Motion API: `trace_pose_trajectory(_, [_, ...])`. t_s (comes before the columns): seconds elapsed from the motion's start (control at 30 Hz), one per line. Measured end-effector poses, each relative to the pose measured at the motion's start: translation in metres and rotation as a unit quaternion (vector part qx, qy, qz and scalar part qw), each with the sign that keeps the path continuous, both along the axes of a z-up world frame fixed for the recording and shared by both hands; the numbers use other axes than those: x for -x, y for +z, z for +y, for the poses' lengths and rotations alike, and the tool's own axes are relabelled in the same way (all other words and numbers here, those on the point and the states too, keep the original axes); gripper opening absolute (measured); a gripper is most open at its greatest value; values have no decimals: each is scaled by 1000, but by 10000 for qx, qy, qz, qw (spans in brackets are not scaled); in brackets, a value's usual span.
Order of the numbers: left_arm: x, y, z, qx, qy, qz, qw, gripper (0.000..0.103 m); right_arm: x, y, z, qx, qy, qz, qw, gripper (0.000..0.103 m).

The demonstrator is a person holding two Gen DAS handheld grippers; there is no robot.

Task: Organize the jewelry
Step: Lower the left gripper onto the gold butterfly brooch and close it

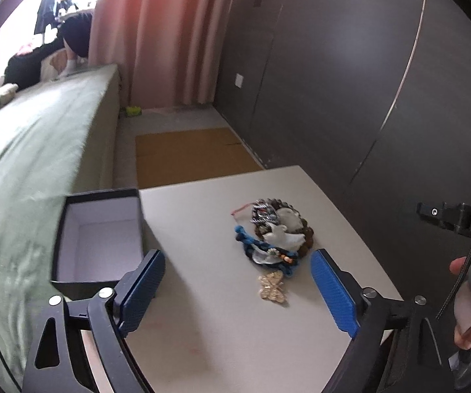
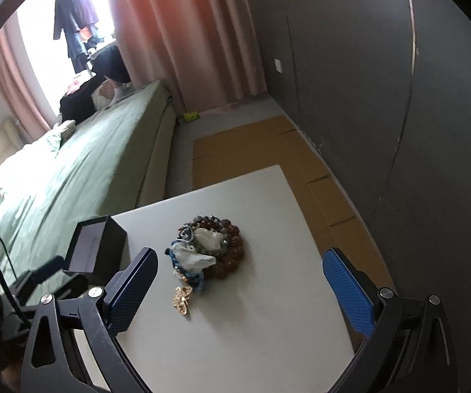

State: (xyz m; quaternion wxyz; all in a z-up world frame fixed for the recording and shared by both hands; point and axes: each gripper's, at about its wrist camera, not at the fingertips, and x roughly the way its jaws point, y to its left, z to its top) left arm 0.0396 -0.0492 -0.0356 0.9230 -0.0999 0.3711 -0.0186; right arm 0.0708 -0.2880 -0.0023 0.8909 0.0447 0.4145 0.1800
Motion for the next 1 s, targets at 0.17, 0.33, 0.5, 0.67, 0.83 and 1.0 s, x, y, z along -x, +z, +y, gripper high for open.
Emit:
trace_pose_trajectory(0.17, [-15,-19,-15,-67,-123,254,9996,78,-10,-12,-14,-50,-189,300,9994,102])
trace_pose_trajectory(0.33, [-24,-36,-26,-32,-242,484,9985,75,-13,-16,-29,-154,-295,434,9985,102])
trace_pose_trajectory(0.5, [-32,-50,-43,-139,-402,682,9968,73,-17,-21,-40,-186,-349,569,9976,102])
trace_pose_trajectory(0.67, [-41,-68,-56,-302,-494,950,9938,67,-20,-25,-46,-206,-375,661,9969,102])
trace_pose_trajectory(0.83, [-51,-88,-58,-394,-534,1165,9910,54,-20,-24,-48,-225,-363,682,9968,102])
trace_pose_trajectory(1.0, [-54,-92,-60,-615,-611,1149,9896,28,-22,-27,-45,-232,-348,750,9963,102])
